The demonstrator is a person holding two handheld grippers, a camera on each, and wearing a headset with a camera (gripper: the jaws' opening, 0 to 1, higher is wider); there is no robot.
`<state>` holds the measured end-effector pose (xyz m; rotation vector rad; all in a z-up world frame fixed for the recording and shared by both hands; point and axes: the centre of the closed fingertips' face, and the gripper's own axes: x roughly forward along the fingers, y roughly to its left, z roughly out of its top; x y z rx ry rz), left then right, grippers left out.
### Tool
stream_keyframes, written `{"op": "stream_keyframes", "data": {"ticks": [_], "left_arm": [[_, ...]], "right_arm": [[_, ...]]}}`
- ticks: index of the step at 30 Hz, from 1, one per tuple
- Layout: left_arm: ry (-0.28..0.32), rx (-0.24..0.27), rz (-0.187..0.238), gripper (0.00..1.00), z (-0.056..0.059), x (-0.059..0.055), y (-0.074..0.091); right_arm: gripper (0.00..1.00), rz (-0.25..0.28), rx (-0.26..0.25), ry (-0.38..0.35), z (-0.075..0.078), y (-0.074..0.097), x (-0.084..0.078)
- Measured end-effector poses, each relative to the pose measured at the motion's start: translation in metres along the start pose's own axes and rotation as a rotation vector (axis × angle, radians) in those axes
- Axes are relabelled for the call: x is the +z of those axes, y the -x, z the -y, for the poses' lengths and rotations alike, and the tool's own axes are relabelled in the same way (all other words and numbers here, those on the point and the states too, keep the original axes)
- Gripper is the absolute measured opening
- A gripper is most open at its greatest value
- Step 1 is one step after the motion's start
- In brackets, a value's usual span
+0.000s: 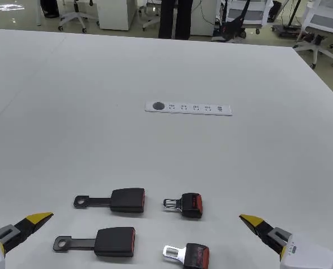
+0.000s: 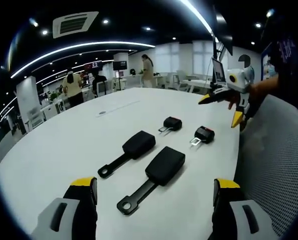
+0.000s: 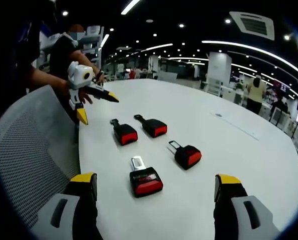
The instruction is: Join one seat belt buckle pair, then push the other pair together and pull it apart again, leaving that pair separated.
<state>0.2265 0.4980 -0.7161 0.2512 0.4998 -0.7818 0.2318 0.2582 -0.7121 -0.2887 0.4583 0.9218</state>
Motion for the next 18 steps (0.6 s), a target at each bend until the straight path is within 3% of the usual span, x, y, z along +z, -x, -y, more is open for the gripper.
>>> {"op": "stream_keyframes", "data": {"ticks": [18], "left_arm": [[-0.002,-0.002,-0.002,0.98,0.0005,-0.0004,-0.0006]], "right_arm": [[0.99,-0.007,0.003,0.0,-0.0013,0.0001,-0.0006]]}}
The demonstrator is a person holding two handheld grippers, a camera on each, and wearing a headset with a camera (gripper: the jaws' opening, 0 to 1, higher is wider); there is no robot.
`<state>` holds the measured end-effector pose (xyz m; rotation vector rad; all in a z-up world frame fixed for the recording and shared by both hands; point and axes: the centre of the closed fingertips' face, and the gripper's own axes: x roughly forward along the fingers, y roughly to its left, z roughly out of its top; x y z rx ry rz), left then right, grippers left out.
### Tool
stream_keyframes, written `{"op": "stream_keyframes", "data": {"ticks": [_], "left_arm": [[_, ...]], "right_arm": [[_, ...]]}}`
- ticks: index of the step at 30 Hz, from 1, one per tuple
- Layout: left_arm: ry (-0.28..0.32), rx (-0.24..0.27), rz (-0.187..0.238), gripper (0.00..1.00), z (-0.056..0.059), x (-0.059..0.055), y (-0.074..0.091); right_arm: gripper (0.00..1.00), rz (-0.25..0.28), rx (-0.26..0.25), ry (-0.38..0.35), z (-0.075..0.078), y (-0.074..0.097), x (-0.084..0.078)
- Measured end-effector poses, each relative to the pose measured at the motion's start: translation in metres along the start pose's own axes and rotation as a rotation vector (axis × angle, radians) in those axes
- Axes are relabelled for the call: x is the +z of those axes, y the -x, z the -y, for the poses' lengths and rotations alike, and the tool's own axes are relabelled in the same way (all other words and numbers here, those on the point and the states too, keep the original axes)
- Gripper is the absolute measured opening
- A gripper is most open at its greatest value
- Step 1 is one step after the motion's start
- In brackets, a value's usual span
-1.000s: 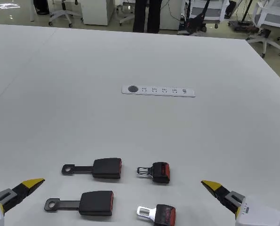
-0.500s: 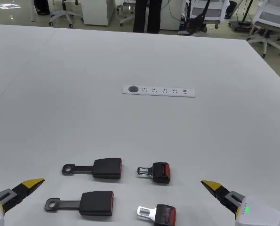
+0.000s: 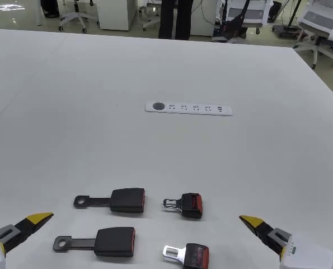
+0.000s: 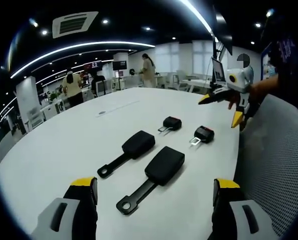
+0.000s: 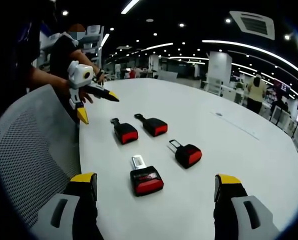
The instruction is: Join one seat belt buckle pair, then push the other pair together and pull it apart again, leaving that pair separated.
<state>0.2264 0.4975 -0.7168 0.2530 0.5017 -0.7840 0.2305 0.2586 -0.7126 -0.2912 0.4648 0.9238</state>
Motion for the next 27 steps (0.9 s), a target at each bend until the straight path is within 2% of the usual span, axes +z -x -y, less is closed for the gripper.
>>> {"op": "stream_keyframes", "data": {"ticks": [10,27], "left_arm": [[-0.003,0.0,-0.002,0.98,0.0016,0.0017,0.0012],[-0.01,-0.013,-0.016,0.98,0.0005,-0.0015,-0.0011]], "right_arm": [[0.99,-0.003,0.004,0.001,-0.0007,0.0004,-0.0009],[0.99,-0.023,0.014,0.022,0.0013,0.0014,-0.0049]]}}
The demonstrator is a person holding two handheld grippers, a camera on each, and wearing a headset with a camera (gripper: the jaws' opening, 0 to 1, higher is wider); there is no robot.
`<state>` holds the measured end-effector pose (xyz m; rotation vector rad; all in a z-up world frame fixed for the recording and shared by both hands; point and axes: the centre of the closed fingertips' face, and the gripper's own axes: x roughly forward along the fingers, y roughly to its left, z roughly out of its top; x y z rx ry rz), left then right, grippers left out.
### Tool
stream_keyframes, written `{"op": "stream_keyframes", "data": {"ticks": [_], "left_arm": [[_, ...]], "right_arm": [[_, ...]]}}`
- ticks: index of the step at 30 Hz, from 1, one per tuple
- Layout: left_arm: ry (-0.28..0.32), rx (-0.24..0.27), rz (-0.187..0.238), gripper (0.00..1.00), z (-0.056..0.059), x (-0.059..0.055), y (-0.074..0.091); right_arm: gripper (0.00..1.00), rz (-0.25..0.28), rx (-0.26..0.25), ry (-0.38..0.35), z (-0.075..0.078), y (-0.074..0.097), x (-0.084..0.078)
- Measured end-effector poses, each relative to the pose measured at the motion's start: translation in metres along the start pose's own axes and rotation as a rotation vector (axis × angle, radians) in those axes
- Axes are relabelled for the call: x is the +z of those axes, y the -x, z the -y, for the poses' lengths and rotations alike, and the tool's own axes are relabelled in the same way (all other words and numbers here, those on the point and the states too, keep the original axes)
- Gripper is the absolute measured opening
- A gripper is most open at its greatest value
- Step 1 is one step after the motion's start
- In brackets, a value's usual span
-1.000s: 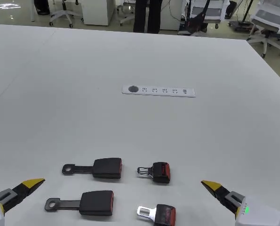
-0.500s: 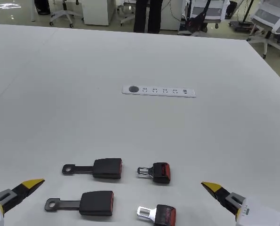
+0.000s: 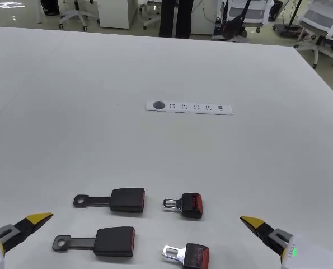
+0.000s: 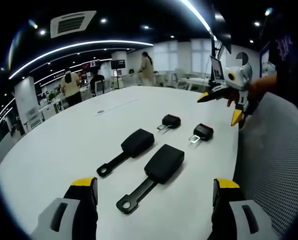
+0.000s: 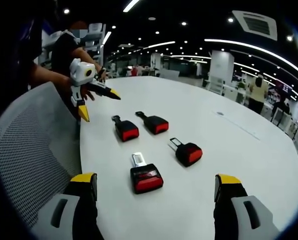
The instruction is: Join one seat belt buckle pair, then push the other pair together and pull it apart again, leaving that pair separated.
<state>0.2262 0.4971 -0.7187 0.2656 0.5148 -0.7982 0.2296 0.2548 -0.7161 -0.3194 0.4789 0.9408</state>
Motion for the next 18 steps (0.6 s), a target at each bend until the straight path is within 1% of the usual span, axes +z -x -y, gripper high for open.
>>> {"op": "stream_keyframes", "data": {"ticks": [6,8,13,18], "left_arm": [[-0.01,-0.018,-0.02,0.96,0.0,-0.003,-0.002],[-0.016,-0.025,-0.027,0.95,0.001,-0.004,-0.003],[-0.041,-0.059,-0.061,0.91,0.001,-0.008,-0.008],[-0.055,-0.09,-0.091,0.86,0.002,-0.011,-0.012]], "right_arm": [[0.99,-0.024,0.013,0.026,0.001,-0.001,-0.003],[0.98,-0.036,0.025,0.032,0.001,-0.001,-0.004],[0.96,-0.069,0.062,0.051,0.0,-0.002,-0.01],[0.93,-0.096,0.088,0.074,0.0,-0.004,-0.014]]}}
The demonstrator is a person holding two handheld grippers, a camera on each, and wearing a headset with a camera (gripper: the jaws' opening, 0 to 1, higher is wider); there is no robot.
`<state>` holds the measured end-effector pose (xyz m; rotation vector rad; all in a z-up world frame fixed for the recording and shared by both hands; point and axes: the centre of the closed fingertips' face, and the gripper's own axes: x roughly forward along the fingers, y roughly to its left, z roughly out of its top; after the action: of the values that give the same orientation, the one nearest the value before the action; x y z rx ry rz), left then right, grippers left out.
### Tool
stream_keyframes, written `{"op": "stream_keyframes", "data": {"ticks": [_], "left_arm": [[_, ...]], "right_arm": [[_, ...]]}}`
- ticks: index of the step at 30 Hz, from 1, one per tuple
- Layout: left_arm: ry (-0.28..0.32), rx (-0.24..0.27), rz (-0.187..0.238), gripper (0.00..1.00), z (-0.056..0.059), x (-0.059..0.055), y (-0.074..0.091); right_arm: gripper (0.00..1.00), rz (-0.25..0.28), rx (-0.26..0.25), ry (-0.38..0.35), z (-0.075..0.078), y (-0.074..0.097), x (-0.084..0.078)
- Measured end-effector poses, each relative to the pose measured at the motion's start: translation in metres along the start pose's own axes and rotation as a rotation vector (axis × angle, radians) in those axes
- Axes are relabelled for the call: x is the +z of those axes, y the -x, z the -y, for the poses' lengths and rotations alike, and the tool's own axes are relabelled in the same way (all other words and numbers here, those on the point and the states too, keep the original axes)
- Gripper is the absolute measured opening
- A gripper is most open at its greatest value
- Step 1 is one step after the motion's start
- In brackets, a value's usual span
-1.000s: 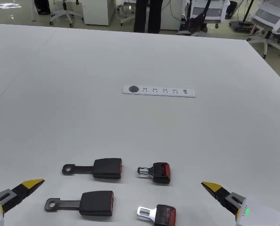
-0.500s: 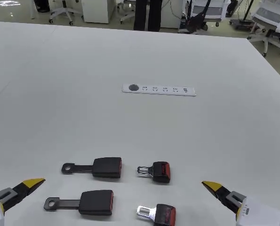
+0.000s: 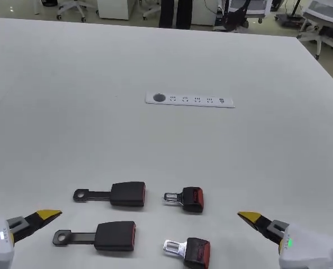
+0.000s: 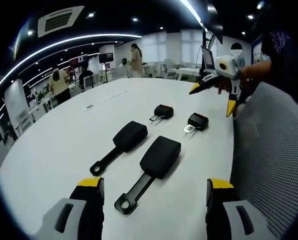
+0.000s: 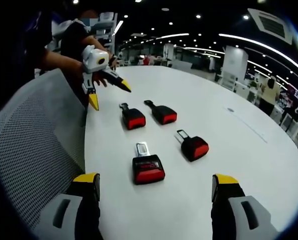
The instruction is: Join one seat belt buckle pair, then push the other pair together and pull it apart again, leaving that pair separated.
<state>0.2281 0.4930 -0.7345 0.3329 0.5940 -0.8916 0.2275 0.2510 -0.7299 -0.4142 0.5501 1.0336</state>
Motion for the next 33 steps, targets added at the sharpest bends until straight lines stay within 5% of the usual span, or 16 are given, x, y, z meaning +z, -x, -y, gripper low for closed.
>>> {"op": "stream_keyframes", "data": {"ticks": [20,33], "left_arm": [[-0.105,-0.083,-0.173,0.63,-0.007,-0.014,-0.024],[-0.17,-0.135,-0.252,0.53,-0.006,-0.009,-0.045]], "right_arm": [[0.72,-0.097,0.103,0.106,-0.004,-0.018,-0.008],[0.52,-0.141,0.155,0.153,-0.01,-0.033,-0.012]]}}
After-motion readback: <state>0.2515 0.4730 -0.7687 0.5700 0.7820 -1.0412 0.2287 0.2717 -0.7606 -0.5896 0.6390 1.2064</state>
